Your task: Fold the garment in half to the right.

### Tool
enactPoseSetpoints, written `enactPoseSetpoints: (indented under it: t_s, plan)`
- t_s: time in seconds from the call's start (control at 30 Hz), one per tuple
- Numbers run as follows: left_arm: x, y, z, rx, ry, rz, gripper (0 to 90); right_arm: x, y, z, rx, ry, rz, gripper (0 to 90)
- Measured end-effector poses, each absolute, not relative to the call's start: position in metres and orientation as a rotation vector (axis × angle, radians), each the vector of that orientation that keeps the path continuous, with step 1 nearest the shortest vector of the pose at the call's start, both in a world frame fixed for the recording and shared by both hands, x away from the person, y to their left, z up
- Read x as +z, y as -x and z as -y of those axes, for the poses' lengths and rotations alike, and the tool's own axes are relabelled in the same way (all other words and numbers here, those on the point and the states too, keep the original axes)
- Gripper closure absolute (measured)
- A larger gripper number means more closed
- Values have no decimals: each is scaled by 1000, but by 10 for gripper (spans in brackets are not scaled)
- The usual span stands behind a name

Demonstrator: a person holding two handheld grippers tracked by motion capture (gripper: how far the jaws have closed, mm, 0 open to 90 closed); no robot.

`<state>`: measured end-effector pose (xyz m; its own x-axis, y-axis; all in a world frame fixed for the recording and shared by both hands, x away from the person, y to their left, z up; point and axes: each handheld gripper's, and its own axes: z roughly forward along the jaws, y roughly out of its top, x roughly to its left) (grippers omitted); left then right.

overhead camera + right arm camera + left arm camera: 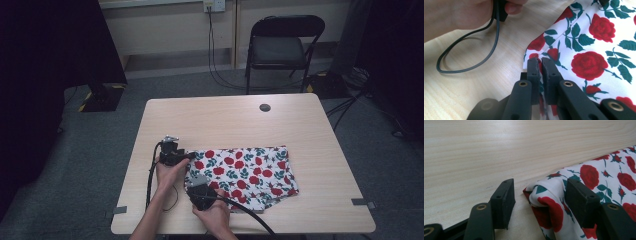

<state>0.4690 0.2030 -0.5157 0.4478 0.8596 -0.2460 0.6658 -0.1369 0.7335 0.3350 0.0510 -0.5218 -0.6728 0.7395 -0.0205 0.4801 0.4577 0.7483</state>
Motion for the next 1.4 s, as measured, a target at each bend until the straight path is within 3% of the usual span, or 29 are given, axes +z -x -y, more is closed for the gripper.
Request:
enactPoseSetpoints:
  t_s: [0.13,0.3,0.43,1.4]
  plan:
    - [-517,-469,-203,287,-1874,-1272,462,-522,-334,-51,1057,-1036,-2364,857]
    - [-520,-469,-201,255,-1873,-1237,681,-522,-334,-51,1060,-1039,-2362,858]
    - [-518,-468,-201,251,-1861,-1229,773,-522,-335,-50,1065,-1049,-2359,858]
    - [-500,-456,-202,315,-1831,-1238,811,-507,-334,-50,1139,-1043,-2344,864]
